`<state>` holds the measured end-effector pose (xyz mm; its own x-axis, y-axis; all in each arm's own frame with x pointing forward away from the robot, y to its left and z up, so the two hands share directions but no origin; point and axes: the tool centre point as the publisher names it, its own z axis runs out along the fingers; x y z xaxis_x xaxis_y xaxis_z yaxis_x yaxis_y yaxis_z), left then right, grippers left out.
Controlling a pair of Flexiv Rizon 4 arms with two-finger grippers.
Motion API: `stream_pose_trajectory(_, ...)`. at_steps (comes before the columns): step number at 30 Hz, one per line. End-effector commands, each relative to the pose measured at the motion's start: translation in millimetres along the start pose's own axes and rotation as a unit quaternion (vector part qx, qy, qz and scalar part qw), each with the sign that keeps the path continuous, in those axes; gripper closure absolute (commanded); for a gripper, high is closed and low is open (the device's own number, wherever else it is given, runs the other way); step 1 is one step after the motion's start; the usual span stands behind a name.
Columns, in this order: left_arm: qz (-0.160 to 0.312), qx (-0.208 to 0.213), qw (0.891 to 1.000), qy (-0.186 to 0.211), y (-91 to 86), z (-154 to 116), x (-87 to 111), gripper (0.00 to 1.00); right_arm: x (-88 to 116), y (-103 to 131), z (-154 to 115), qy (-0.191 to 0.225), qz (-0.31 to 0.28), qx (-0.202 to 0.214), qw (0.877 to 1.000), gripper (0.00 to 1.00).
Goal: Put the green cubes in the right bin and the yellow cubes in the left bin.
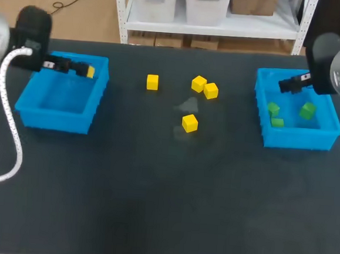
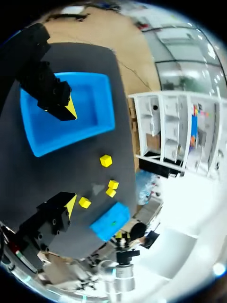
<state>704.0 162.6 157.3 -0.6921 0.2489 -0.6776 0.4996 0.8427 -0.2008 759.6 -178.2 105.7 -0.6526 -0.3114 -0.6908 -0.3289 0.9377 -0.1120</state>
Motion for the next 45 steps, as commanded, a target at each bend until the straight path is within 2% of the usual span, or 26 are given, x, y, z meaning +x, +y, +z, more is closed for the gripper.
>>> stream_pose_trajectory(1, 0.055, -0.029, 0.995, 0.075, -22.4, 18.9, -33.1, 0.0, 2.2, -0.1, 1.1, -0.006, 0.0, 0.0, 1.0, 0.0)
stream_pose_trajectory(3, 0.068, -0.02, 0.993, 0.093, -33.7, 28.0, -40.7, 0.0, 2.2, -0.1, 1.1, -0.006, 0.0, 0.0, 1.0, 0.0)
stream_pose_trajectory(6, 0.111, -0.032, 0.984, 0.133, -54.3, 46.1, -45.0, 0.0, 2.2, -0.1, 1.1, -0.006, 0.0, 0.0, 1.0, 0.0)
stream_pose_trajectory(9, 0.158, -0.037, 0.971, 0.175, -76.1, 68.7, -42.8, 0.0, 2.2, -0.1, 1.1, -0.006, 0.0, 0.0, 1.0, 0.0)
stream_pose_trajectory(13, 0.185, -0.022, 0.957, 0.222, -92.2, 98.4, -34.8, 0.0, 2.2, -0.1, 1.1, -0.006, 0.0, 0.0, 1.0, 0.0)
stream_pose_trajectory(18, 0.209, -0.017, 0.942, 0.262, -102.4, 129.1, -26.8, 0.0, 2.2, -0.1, 1.1, -0.006, 0.0, 0.0, 1.0, 0.0)
stream_pose_trajectory(25, 0.255, -0.024, 0.914, 0.313, -120.8, 168.9, -17.9, 0.0, 2.2, -0.1, 1.1, -0.006, 0.0, 0.0, 1.0, 0.0)
stream_pose_trajectory(29, 0.269, -0.028, 0.901, 0.338, -127.6, 187.0, -12.2, 0.0, 2.2, -0.1, 1.1, -0.006, 0.0, 0.0, 1.0, 0.0)
stream_pose_trajectory(34, 0.265, -0.033, 0.888, 0.374, -132.0, 205.4, -2.8, 0.0, 2.2, -0.1, 1.1, -0.006, 0.0, 0.0, 1.0, 0.0)
stream_pose_trajectory(38, 0.25, -0.016, 0.886, 0.39, -139.9, 211.7, 4.2, 0.0, 2.2, -0.1, 1.1, -0.006, 0.0, 0.0, 1.0, 0.0)
stream_pose_trajectory(45, 0.248, 0.007, 0.886, 0.391, -154.6, 205.7, 6.2, 0.0, 2.2, -0.1, 1.1, -0.006, 0.0, 0.0, 1.0, 0.0)
